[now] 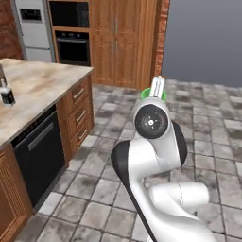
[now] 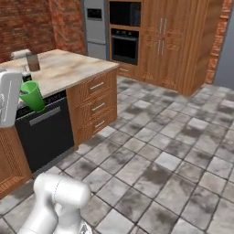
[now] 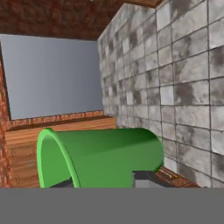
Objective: Open the cabinet directly in front. Then move the liquor and the cup to the dining counter with the jar on it.
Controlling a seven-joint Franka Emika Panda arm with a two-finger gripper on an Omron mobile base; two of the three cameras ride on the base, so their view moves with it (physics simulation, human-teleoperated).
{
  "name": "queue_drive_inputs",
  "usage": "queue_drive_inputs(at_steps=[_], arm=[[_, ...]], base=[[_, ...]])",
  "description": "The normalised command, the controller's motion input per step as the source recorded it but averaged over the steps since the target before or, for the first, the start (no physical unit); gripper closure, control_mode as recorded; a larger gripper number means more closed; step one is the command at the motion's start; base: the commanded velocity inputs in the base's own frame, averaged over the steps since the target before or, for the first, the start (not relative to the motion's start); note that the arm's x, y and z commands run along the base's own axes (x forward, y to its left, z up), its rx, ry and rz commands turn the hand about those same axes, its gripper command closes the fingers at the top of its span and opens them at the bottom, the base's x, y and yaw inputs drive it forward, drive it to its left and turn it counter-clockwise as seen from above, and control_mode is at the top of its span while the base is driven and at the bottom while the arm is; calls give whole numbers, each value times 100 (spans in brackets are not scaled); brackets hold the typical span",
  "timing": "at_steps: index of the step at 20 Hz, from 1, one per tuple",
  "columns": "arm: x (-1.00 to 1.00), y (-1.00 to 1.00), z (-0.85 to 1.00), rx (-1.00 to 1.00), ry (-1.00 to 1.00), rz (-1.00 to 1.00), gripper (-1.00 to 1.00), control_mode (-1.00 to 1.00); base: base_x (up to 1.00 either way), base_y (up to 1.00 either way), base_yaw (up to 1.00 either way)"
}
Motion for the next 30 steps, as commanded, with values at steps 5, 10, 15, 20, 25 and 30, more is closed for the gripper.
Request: queue_drive_inputs(at_steps=[5,10,15,20,25,30], arm=[[0,0,0,0,0,0,100,100],[0,0,0,0,0,0,100,100],[0,0,0,0,0,0,100,100],[0,0,0,0,0,0,100,100],[0,0,0,0,0,0,100,100],[0,0,0,0,0,0,100,100]], base=[[92,0,49],[99,0,46],[96,-12,43],[88,-22,43],[76,-25,43],[66,-33,40]])
